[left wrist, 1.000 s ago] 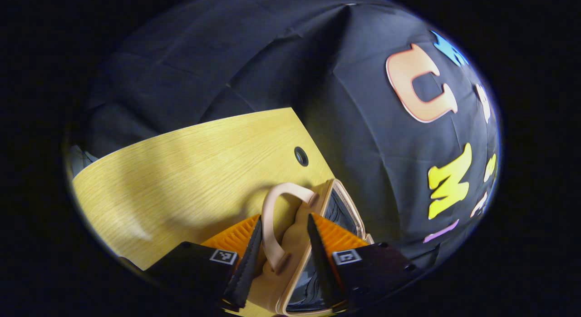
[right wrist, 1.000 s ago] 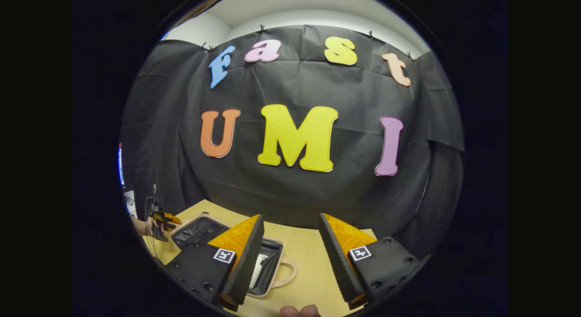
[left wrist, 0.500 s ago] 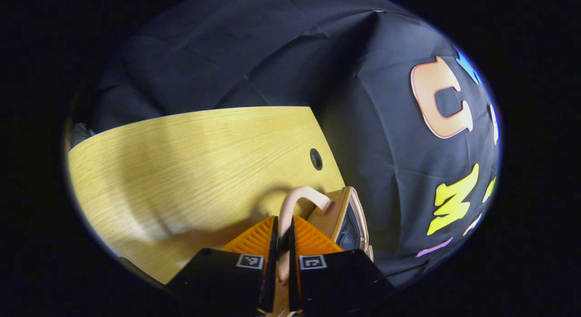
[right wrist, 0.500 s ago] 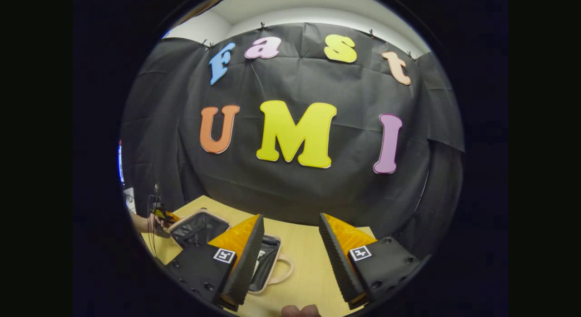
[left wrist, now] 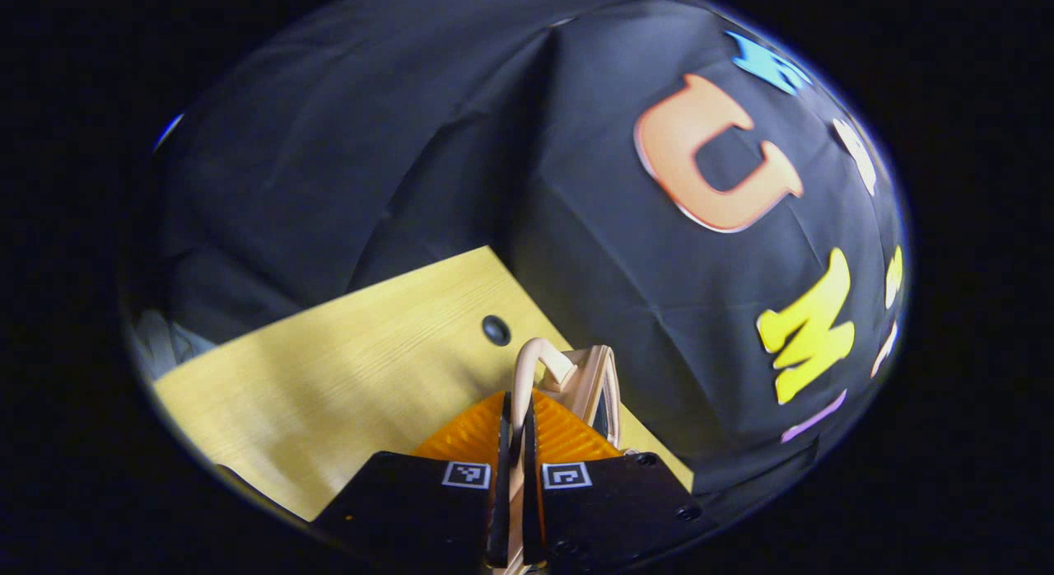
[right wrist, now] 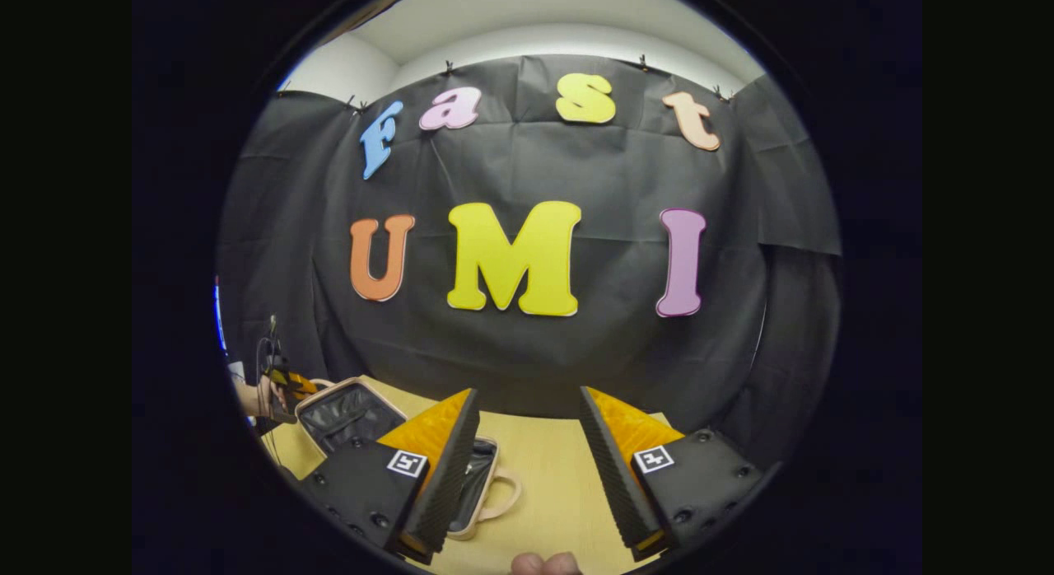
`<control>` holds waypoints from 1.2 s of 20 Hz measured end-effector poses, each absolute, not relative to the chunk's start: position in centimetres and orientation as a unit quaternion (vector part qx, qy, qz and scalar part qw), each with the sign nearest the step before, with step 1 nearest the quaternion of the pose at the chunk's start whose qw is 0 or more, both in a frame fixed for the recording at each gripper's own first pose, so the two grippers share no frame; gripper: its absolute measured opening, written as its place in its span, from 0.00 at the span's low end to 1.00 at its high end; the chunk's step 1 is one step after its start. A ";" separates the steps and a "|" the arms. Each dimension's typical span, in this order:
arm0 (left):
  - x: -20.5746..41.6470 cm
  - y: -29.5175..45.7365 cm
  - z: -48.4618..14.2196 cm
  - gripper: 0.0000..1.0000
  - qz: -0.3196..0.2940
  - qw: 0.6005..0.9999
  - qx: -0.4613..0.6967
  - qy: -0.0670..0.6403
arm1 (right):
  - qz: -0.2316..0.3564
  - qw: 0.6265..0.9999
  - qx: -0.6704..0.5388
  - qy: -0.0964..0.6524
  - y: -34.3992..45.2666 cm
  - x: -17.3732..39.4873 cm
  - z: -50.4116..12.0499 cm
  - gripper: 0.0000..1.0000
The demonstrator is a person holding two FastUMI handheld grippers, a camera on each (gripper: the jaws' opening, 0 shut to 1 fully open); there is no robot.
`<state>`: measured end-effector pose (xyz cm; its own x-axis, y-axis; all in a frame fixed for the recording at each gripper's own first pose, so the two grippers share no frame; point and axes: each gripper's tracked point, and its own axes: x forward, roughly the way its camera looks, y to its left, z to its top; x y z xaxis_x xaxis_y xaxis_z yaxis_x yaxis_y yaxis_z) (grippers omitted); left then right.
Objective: First open the suitcase, pack the skin care products into it, and then close the suitcase.
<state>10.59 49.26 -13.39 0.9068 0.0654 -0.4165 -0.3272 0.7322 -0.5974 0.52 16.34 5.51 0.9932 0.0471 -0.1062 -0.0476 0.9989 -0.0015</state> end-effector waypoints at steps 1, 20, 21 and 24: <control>10.5 48.2 -11.7 0.09 0.101 0.928 -0.307 0.183 | 0.021 0.999 0.001 0.048 15.6 0.1 5.9 0.73; 11.3 12.0 -3.1 0.09 -0.017 0.993 0.067 0.092 | -0.072 0.997 -0.013 0.018 -0.9 -5.8 6.3 0.73; 11.2 10.0 -4.3 0.09 -0.028 0.992 0.078 0.098 | -0.077 0.997 -0.016 0.020 -1.5 -5.8 6.1 0.75; 11.1 5.2 -8.8 0.09 -0.050 0.988 0.082 0.122 | -0.091 0.995 -0.021 0.029 -3.1 -6.4 5.7 0.77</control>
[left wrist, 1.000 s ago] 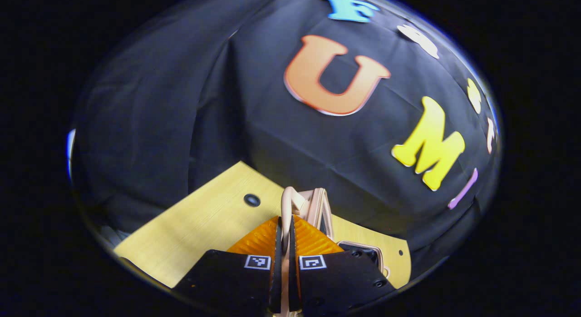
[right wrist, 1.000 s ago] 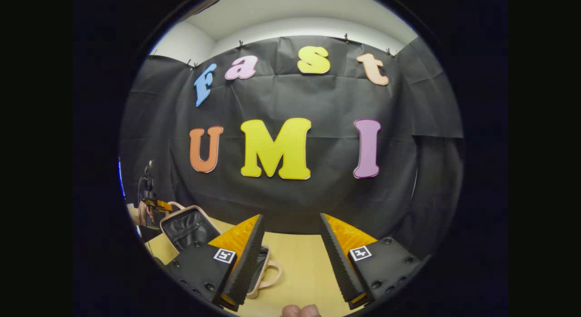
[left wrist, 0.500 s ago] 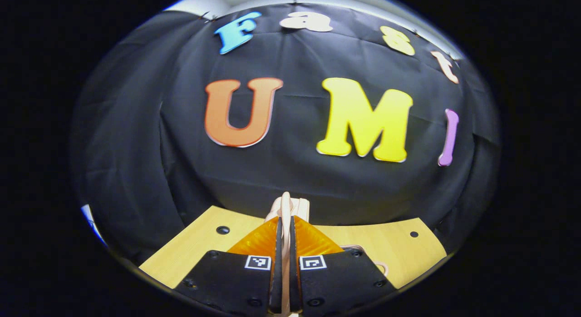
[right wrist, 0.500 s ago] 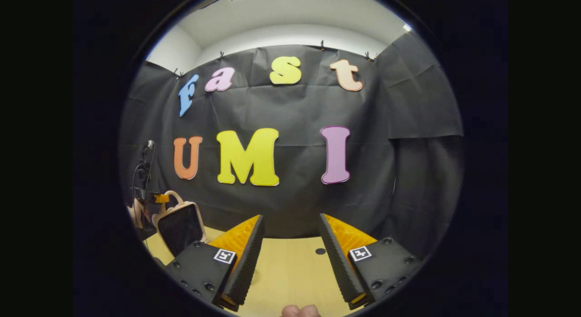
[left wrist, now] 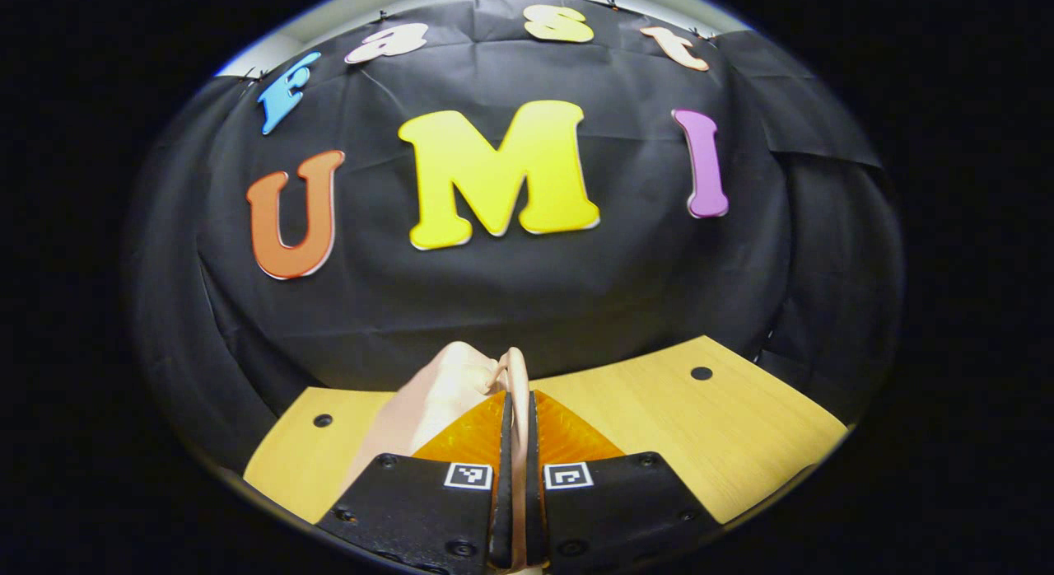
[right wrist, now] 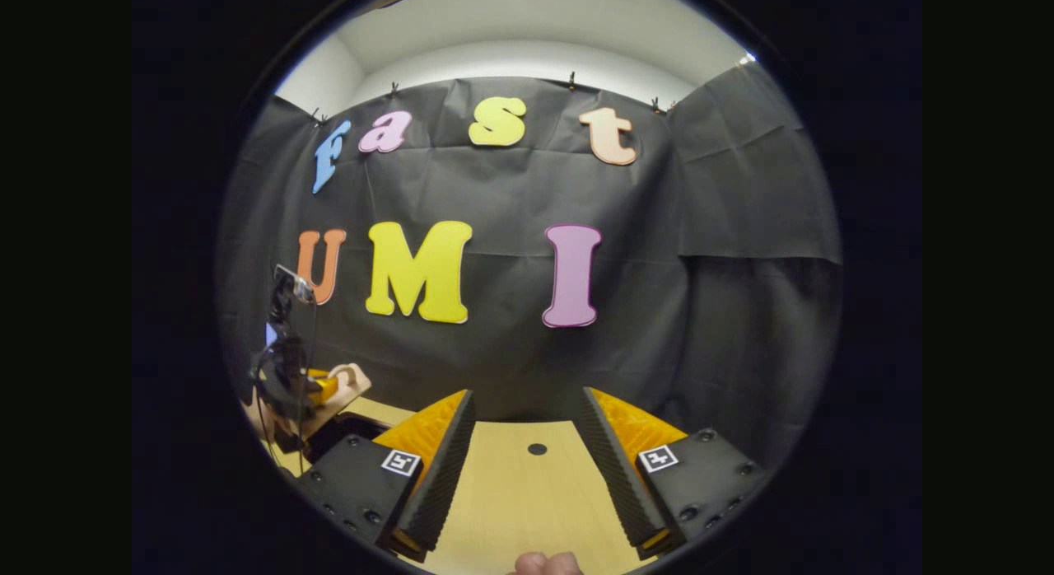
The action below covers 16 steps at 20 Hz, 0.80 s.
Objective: First open the suitcase, pack the skin care products into it, and then close the suitcase.
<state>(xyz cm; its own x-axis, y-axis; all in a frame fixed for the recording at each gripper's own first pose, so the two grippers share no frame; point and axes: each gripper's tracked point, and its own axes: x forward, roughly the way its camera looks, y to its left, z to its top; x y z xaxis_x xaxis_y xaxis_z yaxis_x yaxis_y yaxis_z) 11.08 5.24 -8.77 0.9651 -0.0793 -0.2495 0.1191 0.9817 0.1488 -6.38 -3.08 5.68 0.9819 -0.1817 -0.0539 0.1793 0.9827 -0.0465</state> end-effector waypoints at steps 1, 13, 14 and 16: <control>11.2 3.9 -10.6 0.09 -0.055 0.986 0.081 0.133 | -0.095 0.995 -0.023 0.031 -3.6 -6.6 5.6 0.77; 12.5 -1.7 -21.6 0.10 -0.066 0.964 0.140 0.215 | -0.133 0.988 -0.039 0.070 -8.9 -7.1 3.5 0.77; 12.4 -1.9 -22.0 0.10 -0.065 0.963 0.149 0.217 | -0.133 0.988 -0.037 0.072 -9.0 -6.9 3.3 0.77; 11.9 -3.1 -23.0 0.17 -0.081 0.960 0.139 0.230 | -0.131 0.988 -0.034 0.073 -9.2 -6.5 3.2 0.77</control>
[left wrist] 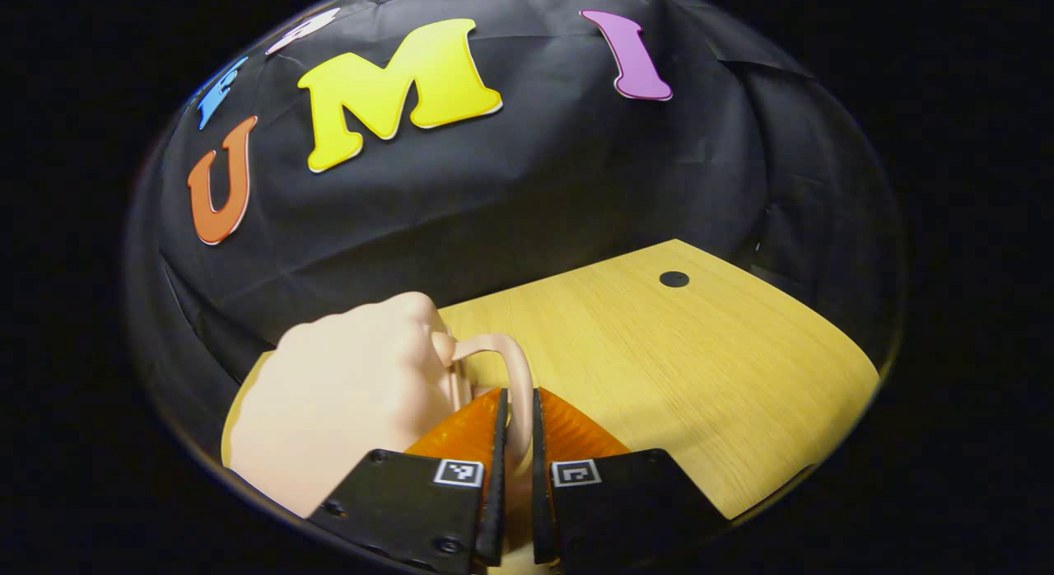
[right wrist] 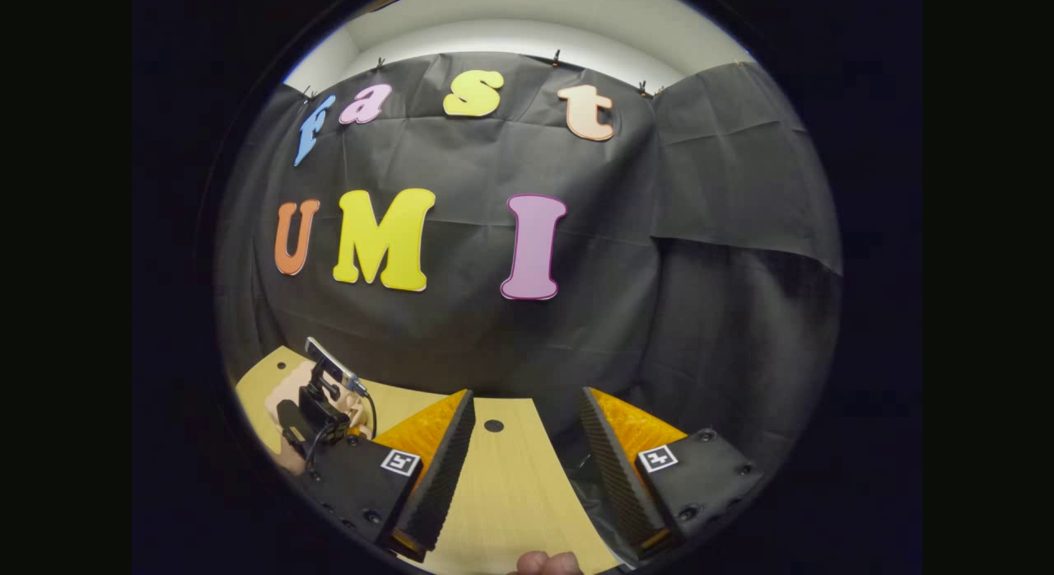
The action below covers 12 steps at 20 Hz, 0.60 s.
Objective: First open the suitcase, pack the skin care products into it, and then close the suitcase.
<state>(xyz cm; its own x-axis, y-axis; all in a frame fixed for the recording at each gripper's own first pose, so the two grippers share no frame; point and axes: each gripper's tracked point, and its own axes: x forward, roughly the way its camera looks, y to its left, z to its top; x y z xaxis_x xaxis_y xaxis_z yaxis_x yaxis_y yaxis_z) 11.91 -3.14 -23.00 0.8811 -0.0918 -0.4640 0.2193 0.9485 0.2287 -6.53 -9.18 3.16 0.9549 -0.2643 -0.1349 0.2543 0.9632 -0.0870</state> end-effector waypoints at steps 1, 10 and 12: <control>11.9 -3.4 -23.4 0.22 -0.084 0.959 0.132 0.235 | -0.130 0.988 -0.033 0.071 -9.2 -6.4 3.1 0.78; 7.7 -4.2 -16.4 0.93 -0.064 0.976 0.077 0.194 | -0.078 0.995 -0.011 0.053 -6.0 -3.1 3.3 0.77; 7.0 -3.7 -12.0 0.95 -0.055 0.985 0.062 0.153 | -0.058 0.998 -0.006 0.037 -4.1 -2.3 4.3 0.77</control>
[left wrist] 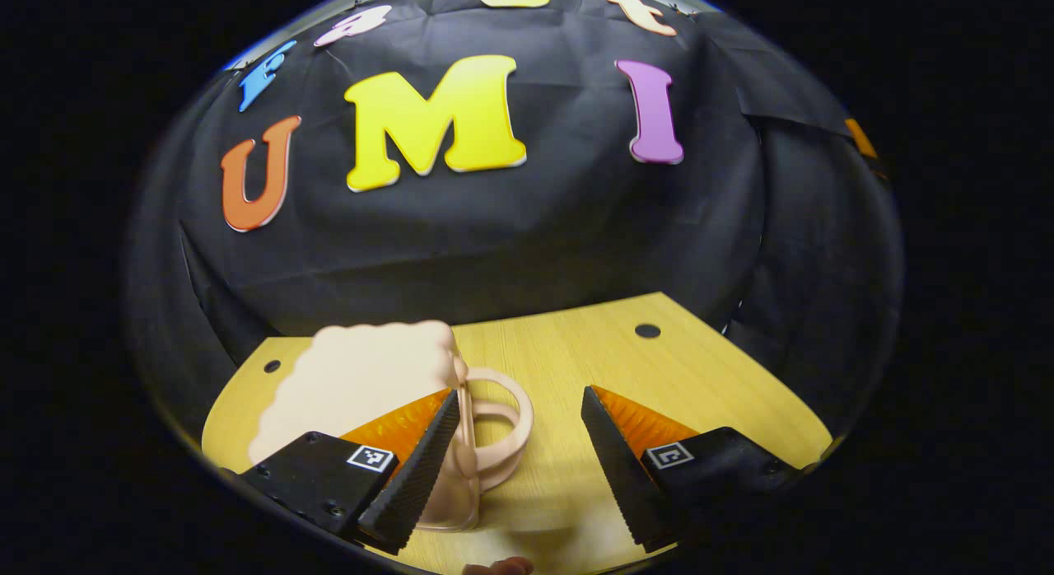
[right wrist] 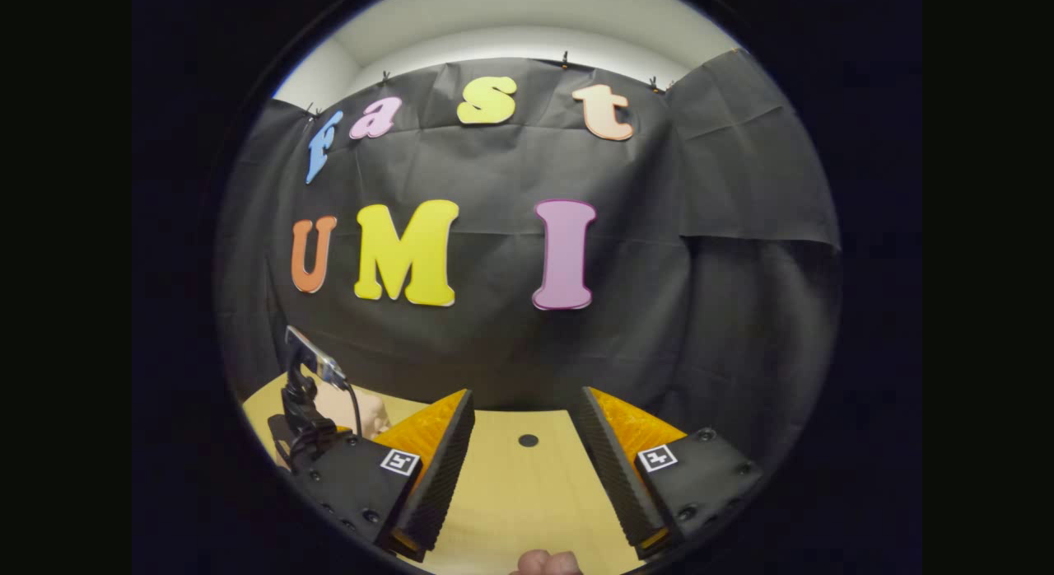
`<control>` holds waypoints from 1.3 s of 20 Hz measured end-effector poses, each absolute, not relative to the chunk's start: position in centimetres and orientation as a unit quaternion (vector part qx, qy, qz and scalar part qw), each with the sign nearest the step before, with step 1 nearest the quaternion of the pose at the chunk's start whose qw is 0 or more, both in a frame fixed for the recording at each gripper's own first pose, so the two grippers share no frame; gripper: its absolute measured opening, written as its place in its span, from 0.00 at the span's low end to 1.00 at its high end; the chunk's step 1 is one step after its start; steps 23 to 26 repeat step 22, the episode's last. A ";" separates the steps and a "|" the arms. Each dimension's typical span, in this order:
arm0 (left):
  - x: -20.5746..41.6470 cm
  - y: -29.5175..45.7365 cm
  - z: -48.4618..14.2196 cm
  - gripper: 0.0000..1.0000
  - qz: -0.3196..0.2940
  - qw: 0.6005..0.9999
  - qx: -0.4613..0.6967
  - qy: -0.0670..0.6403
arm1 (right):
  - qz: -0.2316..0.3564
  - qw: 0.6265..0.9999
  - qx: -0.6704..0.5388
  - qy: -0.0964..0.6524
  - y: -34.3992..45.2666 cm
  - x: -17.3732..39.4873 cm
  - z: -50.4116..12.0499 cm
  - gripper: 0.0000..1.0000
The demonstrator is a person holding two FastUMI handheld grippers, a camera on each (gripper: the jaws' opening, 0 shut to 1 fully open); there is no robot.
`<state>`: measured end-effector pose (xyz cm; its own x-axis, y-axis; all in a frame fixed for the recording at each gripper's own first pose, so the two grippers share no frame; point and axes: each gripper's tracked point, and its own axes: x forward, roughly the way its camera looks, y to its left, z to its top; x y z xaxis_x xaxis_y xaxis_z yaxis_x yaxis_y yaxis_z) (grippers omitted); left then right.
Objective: First open the suitcase, pack the skin care products into it, and then close the suitcase.
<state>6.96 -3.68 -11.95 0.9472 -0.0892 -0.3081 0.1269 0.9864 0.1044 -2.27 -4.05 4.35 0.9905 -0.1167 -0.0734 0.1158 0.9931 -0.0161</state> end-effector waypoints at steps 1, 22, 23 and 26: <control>6.6 -3.4 -9.6 0.95 -0.050 0.989 0.051 0.132 | -0.049 0.998 -0.004 0.027 -3.2 -1.9 5.1 0.78; 2.2 3.0 8.9 0.95 0.001 0.999 0.001 -0.034 | -0.032 0.999 -0.005 -0.029 3.9 0.4 9.6 0.78; 2.2 3.0 8.9 0.95 0.001 0.999 0.001 -0.034 | -0.032 0.999 -0.005 -0.029 3.9 0.4 9.6 0.78; 2.2 3.0 8.9 0.95 0.001 0.999 0.001 -0.034 | -0.032 0.999 -0.005 -0.029 3.9 0.4 9.6 0.78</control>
